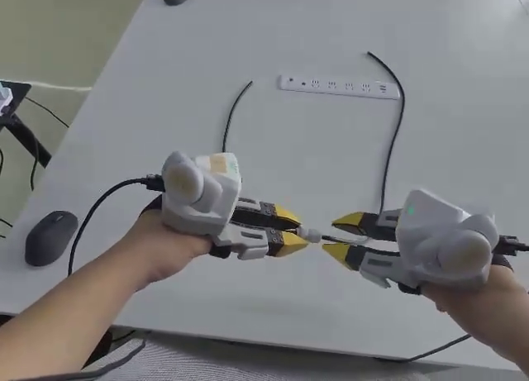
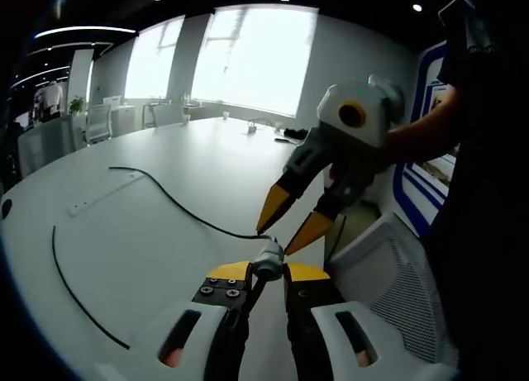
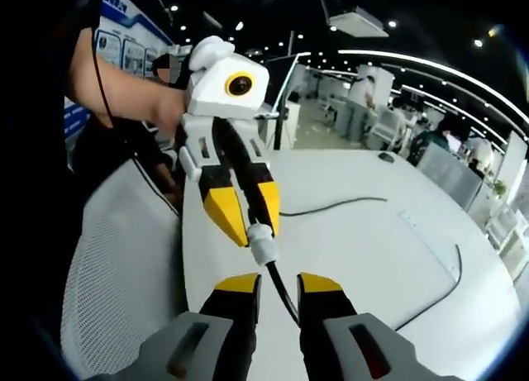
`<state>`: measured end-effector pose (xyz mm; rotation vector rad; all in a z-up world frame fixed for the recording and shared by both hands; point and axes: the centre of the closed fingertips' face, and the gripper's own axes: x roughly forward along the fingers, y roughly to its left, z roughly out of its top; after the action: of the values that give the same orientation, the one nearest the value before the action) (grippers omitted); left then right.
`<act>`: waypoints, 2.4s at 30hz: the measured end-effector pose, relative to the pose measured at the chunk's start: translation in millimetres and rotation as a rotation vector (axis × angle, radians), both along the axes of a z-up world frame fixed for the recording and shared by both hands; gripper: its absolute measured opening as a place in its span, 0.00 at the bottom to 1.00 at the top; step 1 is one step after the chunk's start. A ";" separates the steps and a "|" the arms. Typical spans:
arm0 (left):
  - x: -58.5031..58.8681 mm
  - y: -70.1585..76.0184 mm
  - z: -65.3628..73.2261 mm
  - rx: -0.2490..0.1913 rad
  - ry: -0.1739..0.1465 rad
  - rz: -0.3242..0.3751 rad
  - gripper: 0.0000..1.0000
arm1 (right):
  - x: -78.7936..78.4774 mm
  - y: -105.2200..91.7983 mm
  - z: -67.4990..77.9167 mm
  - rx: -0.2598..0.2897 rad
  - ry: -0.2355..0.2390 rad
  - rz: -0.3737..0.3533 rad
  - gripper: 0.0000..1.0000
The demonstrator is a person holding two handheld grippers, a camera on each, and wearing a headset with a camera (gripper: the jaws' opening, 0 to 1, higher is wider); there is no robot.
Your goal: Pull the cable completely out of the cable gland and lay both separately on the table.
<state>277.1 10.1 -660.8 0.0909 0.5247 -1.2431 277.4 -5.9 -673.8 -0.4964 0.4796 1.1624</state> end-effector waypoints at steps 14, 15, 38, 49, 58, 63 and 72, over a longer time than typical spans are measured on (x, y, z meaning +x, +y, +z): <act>-1.1 4.1 -2.6 0.006 -0.002 0.008 0.16 | 0.2 10.1 -3.8 -0.032 -0.036 -0.032 0.03; -1.2 4.3 -2.8 0.008 -0.002 0.010 0.16 | 0.4 10.3 -4.7 -0.036 -0.039 -0.032 0.03; 2.2 6.9 4.4 -0.009 -0.043 0.037 0.15 | 16.6 -19.2 -16.5 0.029 0.081 -0.241 0.00; 2.1 6.3 5.6 -0.006 -0.050 0.045 0.15 | 24.4 -39.8 -32.5 0.052 0.160 -0.377 0.00; -0.1 4.9 3.9 -0.013 -0.055 0.056 0.15 | 23.5 -61.5 -53.1 0.049 0.259 -0.536 0.00; -1.8 3.5 0.0 -0.003 -0.059 0.058 0.15 | 20.3 -67.0 -62.2 0.047 0.305 -0.576 0.00; 2.4 7.1 2.1 0.004 -0.070 0.074 0.15 | 20.5 -65.3 -54.6 0.067 0.279 -0.552 0.01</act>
<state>279.5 17.2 -658.6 0.1170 0.4657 -1.1627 297.9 -71.2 -728.4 -0.1234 0.7608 0.7103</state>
